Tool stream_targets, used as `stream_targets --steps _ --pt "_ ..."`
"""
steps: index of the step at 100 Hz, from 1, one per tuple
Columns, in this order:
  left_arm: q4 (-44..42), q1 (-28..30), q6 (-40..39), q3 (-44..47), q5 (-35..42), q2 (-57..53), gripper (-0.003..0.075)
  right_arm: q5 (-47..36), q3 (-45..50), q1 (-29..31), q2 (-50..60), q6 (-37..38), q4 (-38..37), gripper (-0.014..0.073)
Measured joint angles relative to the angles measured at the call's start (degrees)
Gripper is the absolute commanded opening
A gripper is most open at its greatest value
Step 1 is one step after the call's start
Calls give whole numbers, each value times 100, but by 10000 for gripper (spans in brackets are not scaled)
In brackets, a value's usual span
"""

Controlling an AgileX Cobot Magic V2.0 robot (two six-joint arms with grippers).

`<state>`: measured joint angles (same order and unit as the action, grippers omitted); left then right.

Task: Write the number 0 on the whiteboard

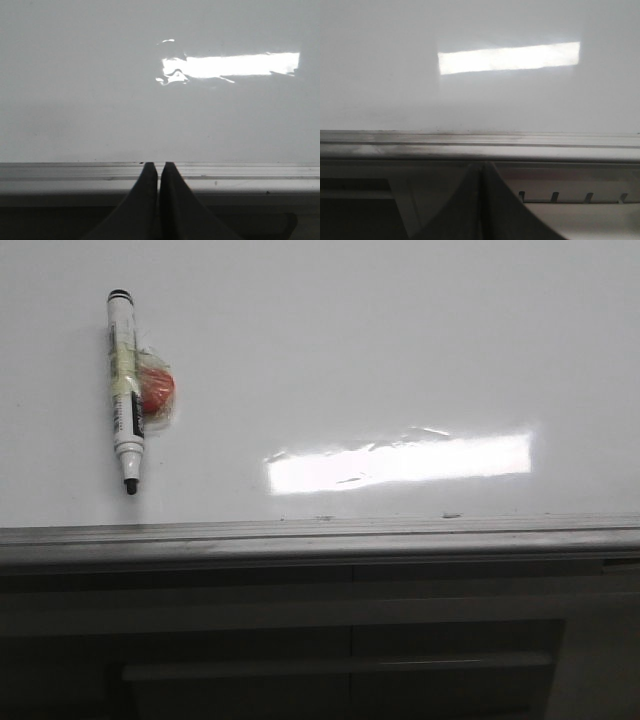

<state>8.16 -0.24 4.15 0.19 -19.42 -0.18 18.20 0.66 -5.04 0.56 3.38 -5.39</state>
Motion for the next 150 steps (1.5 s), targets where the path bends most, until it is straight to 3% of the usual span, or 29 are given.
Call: stream_targets --steps 132,142,150 --pt "28 0 0 0 0 0 -20 -46 0 0 0 0 0 -69" --pt "437 0 10 0 58 0 -20 -379 0 0 0 0 -10 -69" --pt "1479 0 10 0 193 0 -20 -918 0 0 0 0 5 -69"
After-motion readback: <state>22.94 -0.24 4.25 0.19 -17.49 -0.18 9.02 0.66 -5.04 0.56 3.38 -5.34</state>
